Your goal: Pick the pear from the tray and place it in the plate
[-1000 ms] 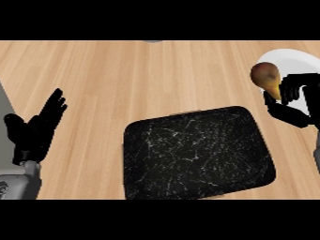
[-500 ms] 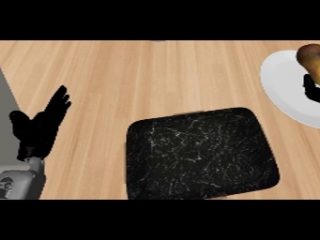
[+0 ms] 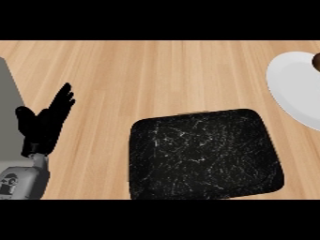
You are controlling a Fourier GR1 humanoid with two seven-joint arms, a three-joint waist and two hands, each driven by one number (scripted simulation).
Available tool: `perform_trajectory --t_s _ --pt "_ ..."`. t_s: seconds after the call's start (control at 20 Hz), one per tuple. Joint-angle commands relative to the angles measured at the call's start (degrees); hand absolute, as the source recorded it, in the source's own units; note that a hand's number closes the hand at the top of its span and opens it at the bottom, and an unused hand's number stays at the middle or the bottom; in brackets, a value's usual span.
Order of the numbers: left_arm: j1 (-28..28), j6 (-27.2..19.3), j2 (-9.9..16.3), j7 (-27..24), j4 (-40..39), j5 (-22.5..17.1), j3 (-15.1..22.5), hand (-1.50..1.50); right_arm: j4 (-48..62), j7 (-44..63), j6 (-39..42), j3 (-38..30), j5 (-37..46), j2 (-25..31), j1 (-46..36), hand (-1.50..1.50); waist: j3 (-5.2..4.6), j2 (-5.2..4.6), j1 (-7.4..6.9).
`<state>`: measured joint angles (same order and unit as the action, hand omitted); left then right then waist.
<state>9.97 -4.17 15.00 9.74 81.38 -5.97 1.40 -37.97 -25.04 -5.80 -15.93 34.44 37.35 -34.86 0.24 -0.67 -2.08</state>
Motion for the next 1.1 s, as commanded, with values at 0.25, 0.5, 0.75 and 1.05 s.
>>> perform_trajectory --t_s 0.25,0.5,0.75,1.05 --pt "2.0 0.1 -1.2 -2.2 -2.7 1.3 0.0 0.00 19.3 -8.4 9.1 0.4 1.5 3.5 -8.1 -1.50 -0.05 -0.46 -0.38" --pt "0.6 1.0 0.6 0.7 1.2 0.5 -1.0 0.00 19.4 -20.0 5.7 -5.0 -3.6 3.2 -7.7 -1.50 0.06 -0.21 -0.32" --pt "-1.4 0.9 -0.4 -2.8 -1.8 1.1 -1.2 0.00 18.4 -29.1 20.4 -9.7 -11.2 5.2 -10.6 -1.50 -0.10 0.30 1.09" --pt "-0.9 0.3 -0.7 -0.1 -0.1 1.6 -1.0 0.00 24.7 -16.1 32.6 -14.2 -16.8 8.8 -14.9 -1.50 -0.18 0.45 1.10"
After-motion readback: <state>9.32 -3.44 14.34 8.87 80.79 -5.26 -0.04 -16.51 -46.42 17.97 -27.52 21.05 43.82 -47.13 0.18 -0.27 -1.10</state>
